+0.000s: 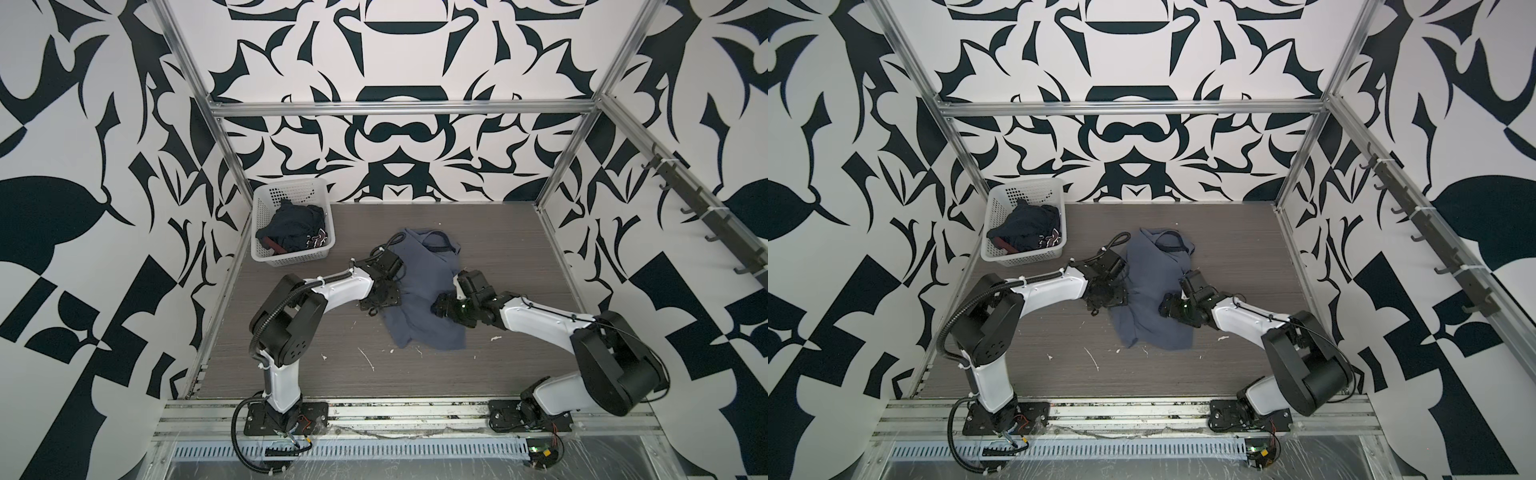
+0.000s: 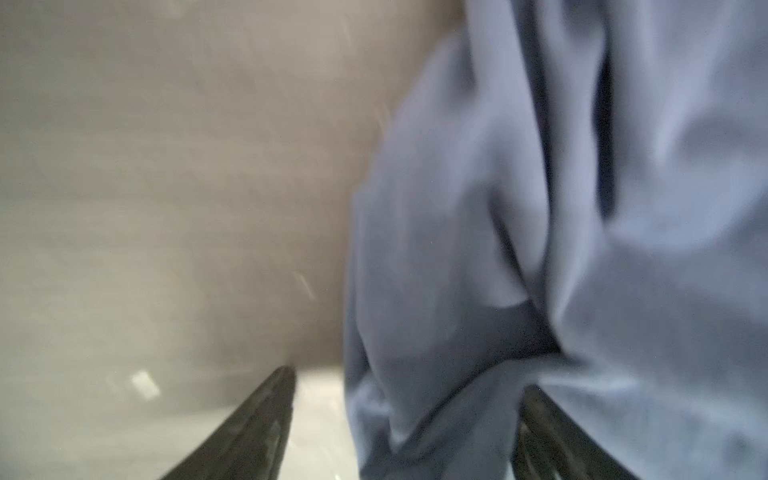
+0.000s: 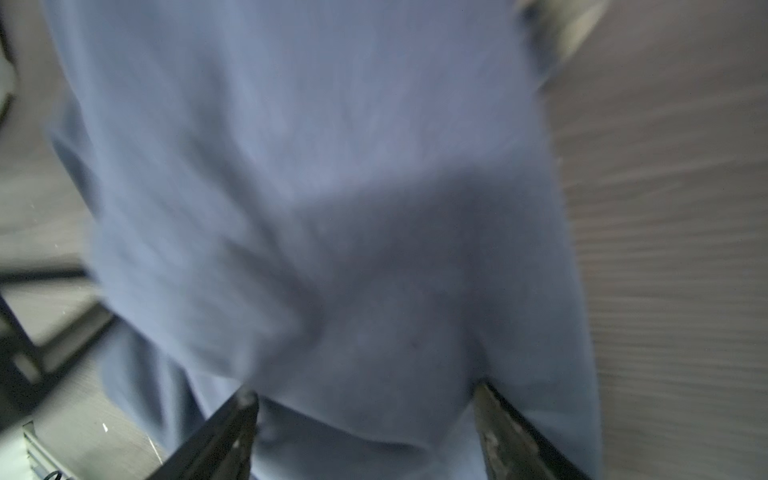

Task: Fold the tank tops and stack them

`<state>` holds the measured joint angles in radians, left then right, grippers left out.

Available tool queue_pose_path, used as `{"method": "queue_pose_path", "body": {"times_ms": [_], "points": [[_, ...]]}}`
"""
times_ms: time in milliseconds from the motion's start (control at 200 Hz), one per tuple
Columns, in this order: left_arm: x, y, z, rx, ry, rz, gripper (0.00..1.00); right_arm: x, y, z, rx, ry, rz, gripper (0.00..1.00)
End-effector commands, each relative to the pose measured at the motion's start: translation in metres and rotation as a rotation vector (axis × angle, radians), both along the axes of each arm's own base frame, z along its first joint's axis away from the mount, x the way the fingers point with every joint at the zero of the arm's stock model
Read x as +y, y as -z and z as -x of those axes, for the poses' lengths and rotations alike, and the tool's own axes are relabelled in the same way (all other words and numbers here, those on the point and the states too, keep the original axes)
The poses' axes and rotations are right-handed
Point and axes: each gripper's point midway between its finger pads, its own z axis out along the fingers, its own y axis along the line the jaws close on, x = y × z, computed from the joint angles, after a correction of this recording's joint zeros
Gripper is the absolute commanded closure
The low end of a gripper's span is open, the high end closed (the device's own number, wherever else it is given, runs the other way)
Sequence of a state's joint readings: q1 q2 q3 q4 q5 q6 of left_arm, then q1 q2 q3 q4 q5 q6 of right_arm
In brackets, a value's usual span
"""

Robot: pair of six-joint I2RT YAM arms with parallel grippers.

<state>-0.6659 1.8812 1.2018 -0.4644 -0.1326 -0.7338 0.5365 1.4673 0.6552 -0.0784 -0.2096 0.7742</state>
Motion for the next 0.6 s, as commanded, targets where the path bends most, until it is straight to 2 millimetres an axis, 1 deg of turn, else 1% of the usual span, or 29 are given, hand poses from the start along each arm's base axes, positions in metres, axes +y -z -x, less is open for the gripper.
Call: {"method": "queue_pose_path", "body": {"times_ms": [0,5,40,55,85,105,115,150,190,230,245,255,270,310,370,380,410,450,495,580,585,595], "points": [[0.038,0.022,-0.031,-0.01,-0.032,-0.073,0.22,0.043,-0.013,0.0,-0.031,-0.045,-0.072,0.19],[0.039,0.021,-0.033,-0.014,-0.031,-0.073,0.23,0.049,-0.014,0.001,-0.034,-0.058,-0.075,0.19],[0.05,0.015,-0.048,-0.034,-0.054,-0.07,0.22,0.067,-0.019,0.005,-0.045,-0.098,-0.087,0.19],[0.053,0.012,-0.052,-0.039,-0.058,-0.067,0.22,0.073,-0.021,0.006,-0.049,-0.108,-0.092,0.19],[0.058,0.005,-0.062,-0.048,-0.068,-0.051,0.22,0.092,-0.028,0.01,-0.06,-0.15,-0.111,0.2],[0.06,-0.001,-0.068,-0.058,-0.071,-0.039,0.22,0.103,-0.032,0.013,-0.067,-0.175,-0.121,0.2],[0.061,-0.005,-0.07,-0.064,-0.071,-0.036,0.22,0.104,-0.03,0.015,-0.062,-0.181,-0.118,0.21],[0.065,-0.019,-0.077,-0.095,-0.073,-0.036,0.21,0.121,-0.04,0.019,-0.075,-0.224,-0.136,0.22],[0.067,-0.037,-0.081,-0.139,-0.069,-0.049,0.18,0.13,-0.05,0.021,-0.094,-0.25,-0.141,0.23],[0.065,-0.051,-0.08,-0.17,-0.051,-0.043,0.16,0.13,-0.06,0.021,-0.12,-0.254,-0.138,0.23],[0.065,-0.055,-0.079,-0.177,-0.048,-0.044,0.16,0.127,-0.066,0.02,-0.137,-0.25,-0.13,0.23],[0.066,-0.059,-0.077,-0.184,-0.048,-0.046,0.13,0.126,-0.067,0.02,-0.141,-0.249,-0.128,0.23],[0.067,-0.063,-0.075,-0.191,-0.052,-0.052,0.11,0.123,-0.075,0.019,-0.164,-0.246,-0.124,0.22],[0.073,-0.072,-0.067,-0.209,-0.064,-0.07,0.09,0.111,-0.086,0.017,-0.209,-0.229,-0.093,0.21],[0.081,-0.081,-0.051,-0.225,-0.095,-0.092,0.09,0.085,-0.105,0.013,-0.292,-0.196,-0.001,0.18],[0.081,-0.082,-0.047,-0.229,-0.095,-0.097,0.09,0.08,-0.104,0.012,-0.297,-0.192,0.017,0.18],[0.08,-0.085,-0.037,-0.238,-0.089,-0.112,0.08,0.065,-0.113,0.01,-0.333,-0.171,0.061,0.17],[0.069,-0.088,-0.022,-0.254,-0.046,-0.128,0.08,0.045,-0.121,0.008,-0.371,-0.151,0.111,0.15],[0.049,-0.088,-0.003,-0.264,0.028,-0.142,0.07,0.022,-0.126,0.005,-0.389,-0.112,0.155,0.15],[0.008,-0.077,0.035,-0.217,0.162,-0.119,0.06,-0.019,-0.127,-0.004,-0.379,-0.028,0.201,0.15],[0.006,-0.077,0.037,-0.215,0.167,-0.116,0.06,-0.023,-0.127,-0.005,-0.377,-0.017,0.202,0.15],[0.0,-0.075,0.042,-0.209,0.184,-0.11,0.06,-0.025,-0.127,-0.005,-0.376,-0.014,0.203,0.15]]}}
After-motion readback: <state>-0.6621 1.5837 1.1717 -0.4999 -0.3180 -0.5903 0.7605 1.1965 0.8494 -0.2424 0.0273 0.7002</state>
